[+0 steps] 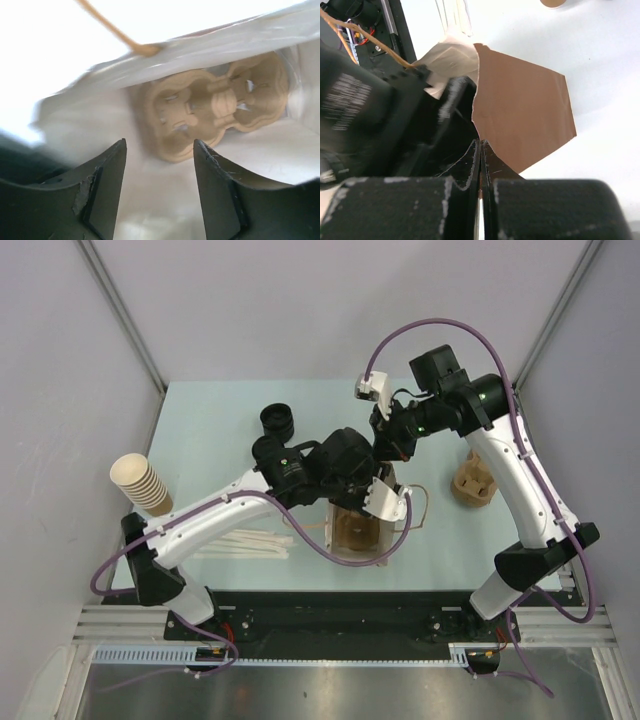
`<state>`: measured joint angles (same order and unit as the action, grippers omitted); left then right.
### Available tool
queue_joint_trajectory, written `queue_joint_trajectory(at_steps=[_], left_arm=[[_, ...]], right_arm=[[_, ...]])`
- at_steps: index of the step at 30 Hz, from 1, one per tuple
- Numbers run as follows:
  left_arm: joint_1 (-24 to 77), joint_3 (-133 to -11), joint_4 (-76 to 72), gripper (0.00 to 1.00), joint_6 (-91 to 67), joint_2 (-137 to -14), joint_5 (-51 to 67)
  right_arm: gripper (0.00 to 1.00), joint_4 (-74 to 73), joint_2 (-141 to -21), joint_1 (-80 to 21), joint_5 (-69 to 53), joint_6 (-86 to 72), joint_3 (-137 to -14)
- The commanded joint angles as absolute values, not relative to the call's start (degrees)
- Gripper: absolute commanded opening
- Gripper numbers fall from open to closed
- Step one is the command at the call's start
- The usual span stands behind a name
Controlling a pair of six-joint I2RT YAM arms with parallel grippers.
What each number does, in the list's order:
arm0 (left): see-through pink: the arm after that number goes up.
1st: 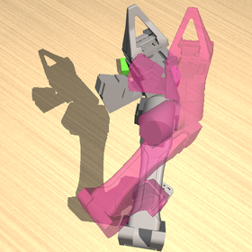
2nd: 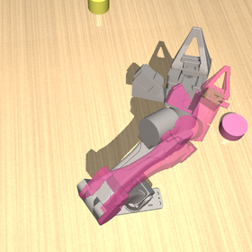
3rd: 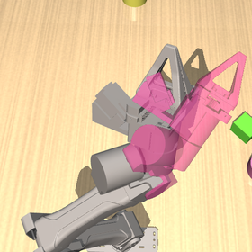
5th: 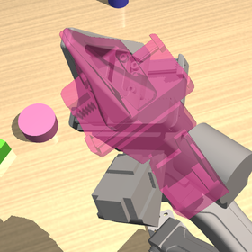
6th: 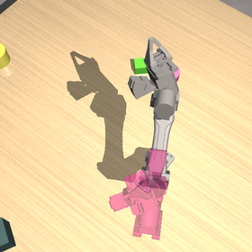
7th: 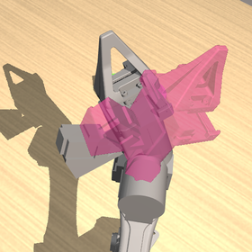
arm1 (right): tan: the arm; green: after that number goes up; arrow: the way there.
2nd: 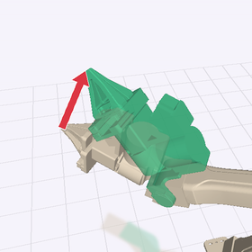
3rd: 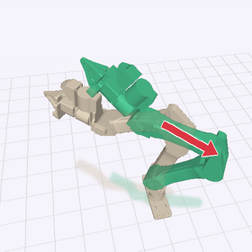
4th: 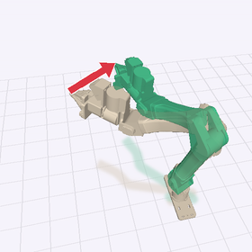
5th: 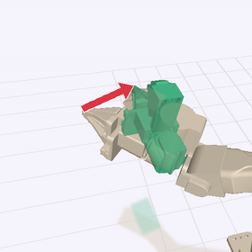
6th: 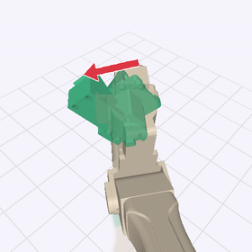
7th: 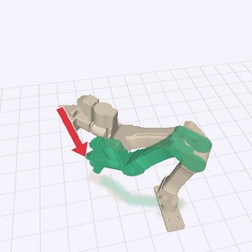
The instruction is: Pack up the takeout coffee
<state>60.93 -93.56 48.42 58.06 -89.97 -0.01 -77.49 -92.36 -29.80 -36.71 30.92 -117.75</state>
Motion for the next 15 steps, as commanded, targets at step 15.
queue_joint_trajectory(at_steps=[15], left_arm=[[63.63, -111.97, 57.92, 0.76, 55.37, -86.57, 1.31]], right_arm=[[0.0, -74.81, -97.99, -22.33, -37.09, 34.19, -117.95]])
